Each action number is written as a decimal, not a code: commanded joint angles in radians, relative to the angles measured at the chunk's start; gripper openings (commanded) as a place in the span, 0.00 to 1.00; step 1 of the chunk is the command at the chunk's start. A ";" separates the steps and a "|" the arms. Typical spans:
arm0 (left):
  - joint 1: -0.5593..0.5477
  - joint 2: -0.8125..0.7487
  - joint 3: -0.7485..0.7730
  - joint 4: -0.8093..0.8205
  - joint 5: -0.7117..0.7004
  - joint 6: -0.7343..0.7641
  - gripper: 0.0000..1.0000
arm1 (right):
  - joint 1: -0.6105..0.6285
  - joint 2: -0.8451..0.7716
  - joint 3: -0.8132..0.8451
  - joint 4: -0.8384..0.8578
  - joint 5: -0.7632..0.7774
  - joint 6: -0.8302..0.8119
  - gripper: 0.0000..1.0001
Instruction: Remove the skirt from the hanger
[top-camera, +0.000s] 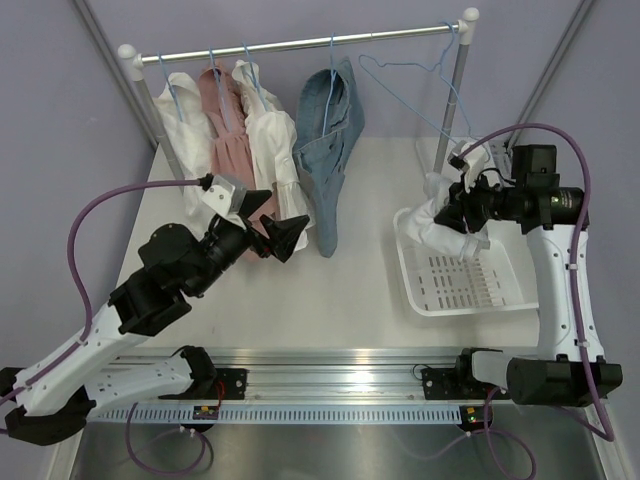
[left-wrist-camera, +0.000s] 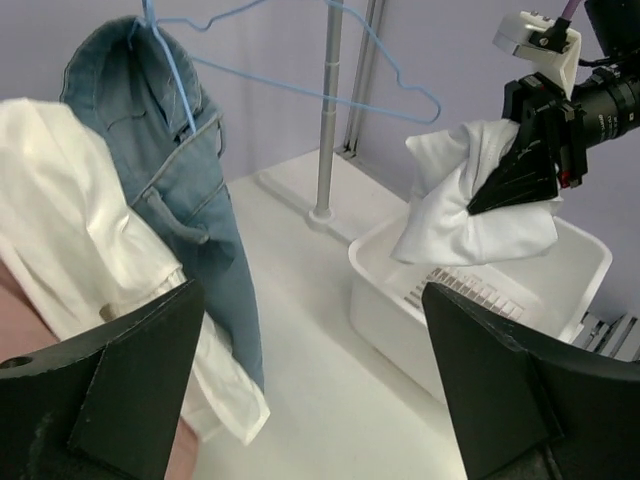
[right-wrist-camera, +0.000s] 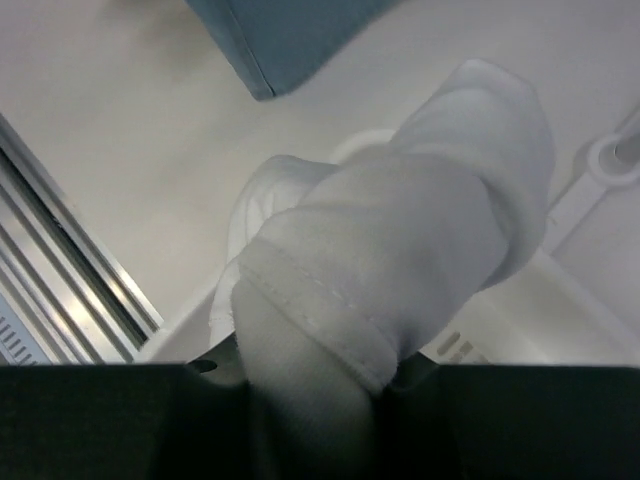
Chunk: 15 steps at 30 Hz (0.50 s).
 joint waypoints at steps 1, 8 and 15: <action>0.002 -0.054 -0.036 -0.010 -0.060 -0.016 0.94 | -0.046 -0.006 -0.139 -0.041 0.166 -0.077 0.00; 0.002 -0.102 -0.104 -0.030 -0.088 -0.039 0.96 | -0.050 -0.003 -0.393 0.189 0.349 -0.018 0.30; 0.002 -0.123 -0.144 -0.053 -0.100 -0.087 0.96 | -0.049 0.006 -0.348 0.162 0.353 -0.031 0.73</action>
